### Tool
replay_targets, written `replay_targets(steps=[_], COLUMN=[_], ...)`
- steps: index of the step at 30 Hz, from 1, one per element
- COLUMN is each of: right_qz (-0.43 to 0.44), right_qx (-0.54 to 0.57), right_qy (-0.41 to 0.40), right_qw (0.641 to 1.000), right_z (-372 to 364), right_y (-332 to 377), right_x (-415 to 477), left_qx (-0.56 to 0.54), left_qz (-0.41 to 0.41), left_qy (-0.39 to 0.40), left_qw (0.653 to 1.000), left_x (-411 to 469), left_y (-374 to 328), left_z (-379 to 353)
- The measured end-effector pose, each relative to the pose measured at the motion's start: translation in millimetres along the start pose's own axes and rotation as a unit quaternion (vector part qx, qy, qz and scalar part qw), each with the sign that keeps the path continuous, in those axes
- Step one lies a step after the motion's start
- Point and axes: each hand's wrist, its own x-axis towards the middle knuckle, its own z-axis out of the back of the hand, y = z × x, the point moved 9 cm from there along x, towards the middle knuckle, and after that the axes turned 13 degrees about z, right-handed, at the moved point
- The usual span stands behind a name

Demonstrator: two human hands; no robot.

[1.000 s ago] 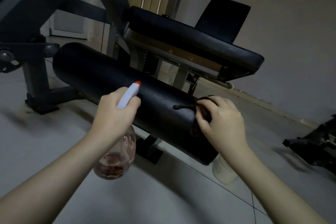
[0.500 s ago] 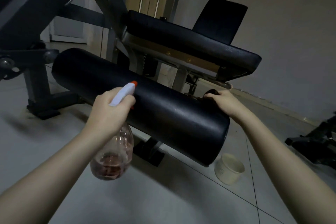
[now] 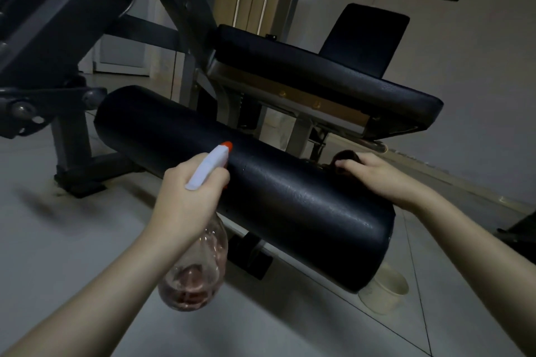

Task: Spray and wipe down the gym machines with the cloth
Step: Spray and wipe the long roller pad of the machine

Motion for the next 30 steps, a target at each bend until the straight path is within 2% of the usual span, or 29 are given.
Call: replay_targets(steps=[4, 7, 12, 16, 22, 25, 30], right_qz=[0.074, 0.068, 0.120, 0.144, 0.268, 0.325, 0.260], right_qx=[-0.056, -0.054, -0.041, -0.048, -0.138, -0.147, -0.132], right_qy=[0.073, 0.119, 0.122, 0.174, 0.118, 0.086, 0.106], right_qw=[0.993, 0.989, 0.984, 0.973, 0.946, 0.930, 0.951], right_z=[-39, -59, -36, -32, -63, -94, -111], right_y=[48, 57, 53, 53, 89, 118, 127], right_x=[55, 79, 38, 9, 70, 112, 142], left_qx=[0.009, -0.003, -0.014, -0.029, -0.041, -0.051, -0.026], left_qz=[0.004, 0.007, 0.009, 0.012, 0.011, 0.005, -0.002], left_qy=[-0.025, -0.019, -0.008, -0.003, 0.005, 0.003, 0.001], left_qw=[1.000, 1.000, 1.000, 1.000, 0.999, 0.999, 1.000], left_x=[3, 4, 4, 5, 6, 6, 8], left_y=[2, 1, 0, 6, 11, 9, 6], left_z=[3, 2, 2, 2, 3, 4, 4])
